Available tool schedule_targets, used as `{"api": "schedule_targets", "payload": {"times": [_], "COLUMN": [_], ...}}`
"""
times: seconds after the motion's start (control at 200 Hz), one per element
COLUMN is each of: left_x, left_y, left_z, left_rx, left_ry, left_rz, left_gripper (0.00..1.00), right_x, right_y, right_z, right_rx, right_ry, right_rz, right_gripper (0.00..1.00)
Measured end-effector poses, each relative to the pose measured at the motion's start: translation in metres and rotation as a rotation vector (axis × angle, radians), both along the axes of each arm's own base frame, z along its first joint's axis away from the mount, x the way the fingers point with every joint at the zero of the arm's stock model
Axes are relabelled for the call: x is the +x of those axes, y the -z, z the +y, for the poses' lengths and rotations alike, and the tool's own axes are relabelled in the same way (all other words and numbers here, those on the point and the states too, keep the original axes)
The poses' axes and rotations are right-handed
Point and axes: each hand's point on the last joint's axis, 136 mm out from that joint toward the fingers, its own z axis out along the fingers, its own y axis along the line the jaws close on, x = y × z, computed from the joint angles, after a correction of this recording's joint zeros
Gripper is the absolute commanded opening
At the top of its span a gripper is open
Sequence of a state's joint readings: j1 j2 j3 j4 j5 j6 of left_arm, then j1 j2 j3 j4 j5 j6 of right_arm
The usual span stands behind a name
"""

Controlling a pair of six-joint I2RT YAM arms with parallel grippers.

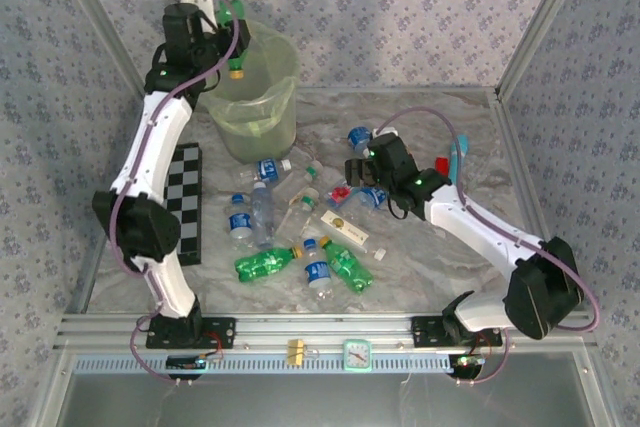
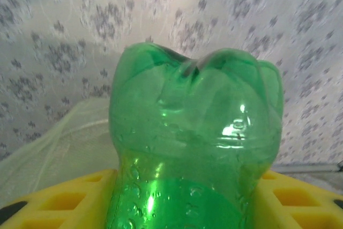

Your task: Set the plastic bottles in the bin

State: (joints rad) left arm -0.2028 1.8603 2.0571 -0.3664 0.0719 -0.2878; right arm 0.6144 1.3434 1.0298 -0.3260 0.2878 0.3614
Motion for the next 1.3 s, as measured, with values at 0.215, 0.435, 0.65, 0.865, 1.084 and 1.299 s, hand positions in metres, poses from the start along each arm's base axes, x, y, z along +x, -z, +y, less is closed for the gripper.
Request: {"api": "schedule_targets", "payload": {"times": [0.215,0.435,0.65,0.865,1.084,1.299], "left_x": [0.022,0.024,0.023,0.016,-0.011,-0.073], "left_y": [0.076,0.108,0.111,0.096,0.052,0.017], "left_z": [-0.004,-0.005,-0.002,-0.004,-0.012,-0.013], "left_rx": [0.058,0.093,0.120,0.197,0.219,0.162], "left_ry": [0.007,0.014,0.005,-0.030,-0.039,-0.036], "left_rz": [0.176,0.256,0.263,0.240,0.159,0.066], "left_gripper": [0.50,0.70,1.00,1.00,1.00,1.00], "right_x": [-0.002,-0.003,-0.004,-0.003,0.002,0.016], "right_y": [-0.007,-0.004,-0.003,0.012,0.035,0.046], "right_z": [-0.005,-0.009,-0.010,-0.011,-0.027,-0.051], "right_rx": [0.001,-0.011,-0.019,-0.040,-0.056,-0.098], "right_ry": [0.014,0.024,0.030,0.041,0.124,0.127], "right_rz": [-0.023,-0.020,-0.017,0.031,0.121,0.172], "right_gripper": [1.00,1.00,1.00,1.00,1.00,1.00]}}
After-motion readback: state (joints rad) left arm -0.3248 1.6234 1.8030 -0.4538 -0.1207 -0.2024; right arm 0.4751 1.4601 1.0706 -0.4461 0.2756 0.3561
